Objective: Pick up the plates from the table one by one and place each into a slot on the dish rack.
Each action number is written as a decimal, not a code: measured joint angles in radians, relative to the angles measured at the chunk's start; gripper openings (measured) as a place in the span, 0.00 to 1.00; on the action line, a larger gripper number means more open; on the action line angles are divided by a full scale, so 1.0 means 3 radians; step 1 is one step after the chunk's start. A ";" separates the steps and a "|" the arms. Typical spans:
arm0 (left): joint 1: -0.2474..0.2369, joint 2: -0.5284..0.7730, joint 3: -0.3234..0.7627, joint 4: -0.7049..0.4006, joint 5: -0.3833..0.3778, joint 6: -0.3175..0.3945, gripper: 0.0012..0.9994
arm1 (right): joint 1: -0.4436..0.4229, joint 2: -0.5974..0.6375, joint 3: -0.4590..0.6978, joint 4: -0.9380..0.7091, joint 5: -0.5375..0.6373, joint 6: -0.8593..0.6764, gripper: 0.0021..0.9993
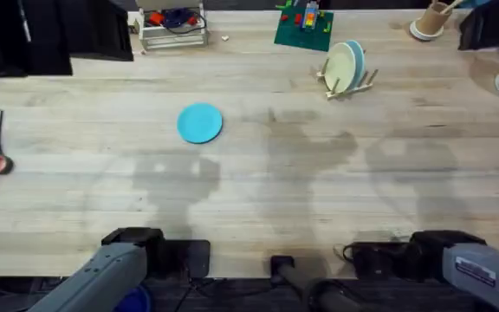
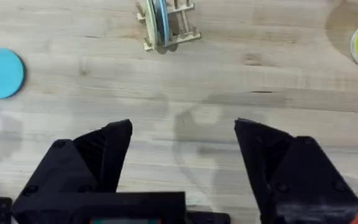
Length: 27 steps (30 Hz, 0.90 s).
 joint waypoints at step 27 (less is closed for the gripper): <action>0.0005 0.0161 0.0006 0.0020 0.0822 -0.0023 0.04 | 0.0000 0.0000 0.0000 0.0047 0.0000 0.0000 1.00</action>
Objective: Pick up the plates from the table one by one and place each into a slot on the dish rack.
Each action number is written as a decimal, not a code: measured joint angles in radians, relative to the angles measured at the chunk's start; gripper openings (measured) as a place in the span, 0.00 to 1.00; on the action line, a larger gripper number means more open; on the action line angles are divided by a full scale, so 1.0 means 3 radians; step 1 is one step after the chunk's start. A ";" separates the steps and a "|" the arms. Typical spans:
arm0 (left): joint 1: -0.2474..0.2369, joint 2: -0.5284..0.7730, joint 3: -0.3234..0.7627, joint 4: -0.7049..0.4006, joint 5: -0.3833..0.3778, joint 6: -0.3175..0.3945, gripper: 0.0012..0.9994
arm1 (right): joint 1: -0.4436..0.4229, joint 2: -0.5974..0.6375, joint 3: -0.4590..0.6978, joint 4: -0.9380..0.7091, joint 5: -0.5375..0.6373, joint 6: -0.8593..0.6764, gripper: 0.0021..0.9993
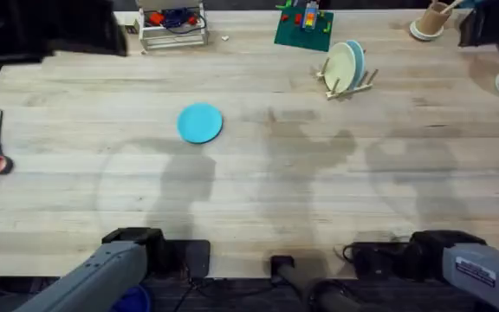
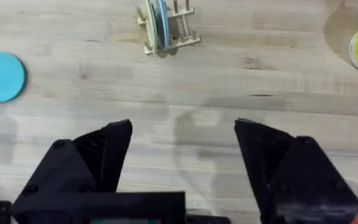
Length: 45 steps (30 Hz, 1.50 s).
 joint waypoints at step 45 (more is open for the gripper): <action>0.1421 0.1951 -0.1409 0.0211 0.2556 0.1966 0.04 | 0.0000 0.0000 0.0000 -0.0006 0.0000 0.0001 0.99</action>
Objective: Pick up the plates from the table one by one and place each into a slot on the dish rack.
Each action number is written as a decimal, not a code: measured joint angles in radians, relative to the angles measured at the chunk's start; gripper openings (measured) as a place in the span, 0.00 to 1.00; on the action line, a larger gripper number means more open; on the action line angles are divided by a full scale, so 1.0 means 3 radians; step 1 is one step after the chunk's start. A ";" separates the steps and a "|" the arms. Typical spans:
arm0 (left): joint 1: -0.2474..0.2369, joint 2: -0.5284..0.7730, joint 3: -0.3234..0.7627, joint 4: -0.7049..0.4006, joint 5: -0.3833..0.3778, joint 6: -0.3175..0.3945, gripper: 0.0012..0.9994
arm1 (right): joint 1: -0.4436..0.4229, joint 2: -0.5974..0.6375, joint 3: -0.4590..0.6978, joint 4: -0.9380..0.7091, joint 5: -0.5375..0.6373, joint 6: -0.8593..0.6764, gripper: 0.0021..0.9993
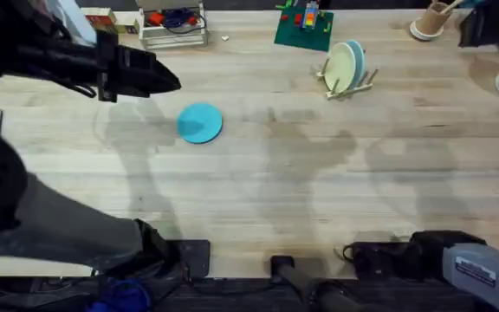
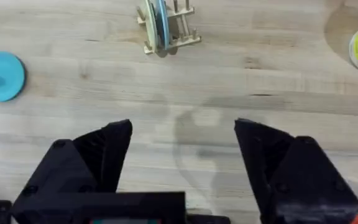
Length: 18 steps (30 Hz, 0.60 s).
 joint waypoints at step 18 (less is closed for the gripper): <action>-0.0001 0.0480 -0.0466 0.0651 -0.0050 0.0210 0.04 | 0.0000 0.0000 0.0000 -0.0019 0.0000 0.0000 1.00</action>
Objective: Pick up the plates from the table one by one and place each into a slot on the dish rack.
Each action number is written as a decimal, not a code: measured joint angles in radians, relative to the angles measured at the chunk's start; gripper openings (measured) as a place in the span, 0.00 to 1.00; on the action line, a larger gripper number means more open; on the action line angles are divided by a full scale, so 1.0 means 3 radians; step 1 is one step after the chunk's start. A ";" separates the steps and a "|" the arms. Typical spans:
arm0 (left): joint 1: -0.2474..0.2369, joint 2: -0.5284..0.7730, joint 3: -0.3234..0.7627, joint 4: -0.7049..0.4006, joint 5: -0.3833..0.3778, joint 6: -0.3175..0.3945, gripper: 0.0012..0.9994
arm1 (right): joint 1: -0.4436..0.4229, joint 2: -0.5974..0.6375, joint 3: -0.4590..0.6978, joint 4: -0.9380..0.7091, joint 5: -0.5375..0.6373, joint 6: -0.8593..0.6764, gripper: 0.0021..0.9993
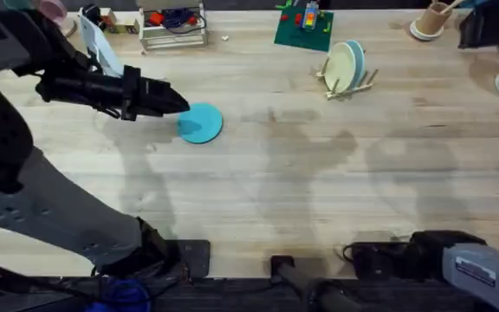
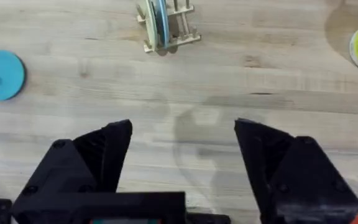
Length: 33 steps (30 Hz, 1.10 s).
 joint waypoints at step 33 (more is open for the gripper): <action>0.0013 0.0893 -0.0038 0.0680 0.0041 -0.0194 0.04 | 0.0000 0.0000 0.0001 0.0000 0.0000 0.0000 1.00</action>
